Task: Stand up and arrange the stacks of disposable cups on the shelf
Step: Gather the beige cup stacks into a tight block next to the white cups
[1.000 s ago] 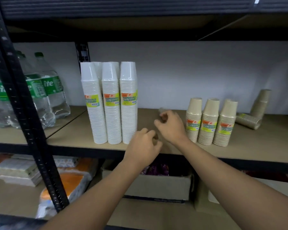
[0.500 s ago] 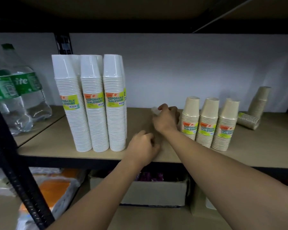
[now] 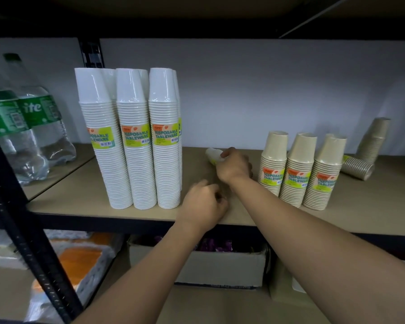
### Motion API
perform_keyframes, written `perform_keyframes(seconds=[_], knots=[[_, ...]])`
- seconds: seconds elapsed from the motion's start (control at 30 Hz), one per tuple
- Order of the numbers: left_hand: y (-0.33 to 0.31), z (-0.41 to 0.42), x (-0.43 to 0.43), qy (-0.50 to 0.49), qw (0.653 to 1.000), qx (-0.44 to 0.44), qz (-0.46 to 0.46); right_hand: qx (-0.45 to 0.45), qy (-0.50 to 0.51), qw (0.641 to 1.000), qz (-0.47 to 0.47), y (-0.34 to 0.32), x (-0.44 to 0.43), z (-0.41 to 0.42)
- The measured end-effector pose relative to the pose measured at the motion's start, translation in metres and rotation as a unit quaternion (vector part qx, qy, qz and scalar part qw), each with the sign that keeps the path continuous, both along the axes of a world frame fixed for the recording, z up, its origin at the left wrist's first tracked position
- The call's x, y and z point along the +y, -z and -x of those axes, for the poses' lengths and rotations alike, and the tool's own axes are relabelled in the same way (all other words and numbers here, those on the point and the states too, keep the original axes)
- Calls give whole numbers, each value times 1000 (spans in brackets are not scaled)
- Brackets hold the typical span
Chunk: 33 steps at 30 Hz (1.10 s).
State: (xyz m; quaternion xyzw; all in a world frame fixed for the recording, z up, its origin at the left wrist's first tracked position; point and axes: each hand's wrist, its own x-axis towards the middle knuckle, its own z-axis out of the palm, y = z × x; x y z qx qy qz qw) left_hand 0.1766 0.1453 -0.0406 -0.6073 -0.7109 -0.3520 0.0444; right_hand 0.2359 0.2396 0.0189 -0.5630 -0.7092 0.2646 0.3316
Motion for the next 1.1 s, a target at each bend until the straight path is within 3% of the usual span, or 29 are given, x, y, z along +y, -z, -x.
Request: perform_keyframes(seconds=[0.33,0.53,0.73,0.87,1.1], knots=[[-2,-11,-19,0,1000,6,-11,211,-43,976,33,-11,-45,-25],[-4,-23,-44,14,999,29,-16,229,-74,970,36,-7,-72,-53],[-7,-31,-63,15,999,45,-13,308,-81,947,48,-5,-98,-82],[-10,-35,-71,7,999,48,4,248,-72,966,-19,1,-108,-114],[-14,-42,-76,-28,998,50,34,35,-79,992,-90,23,-106,-136]])
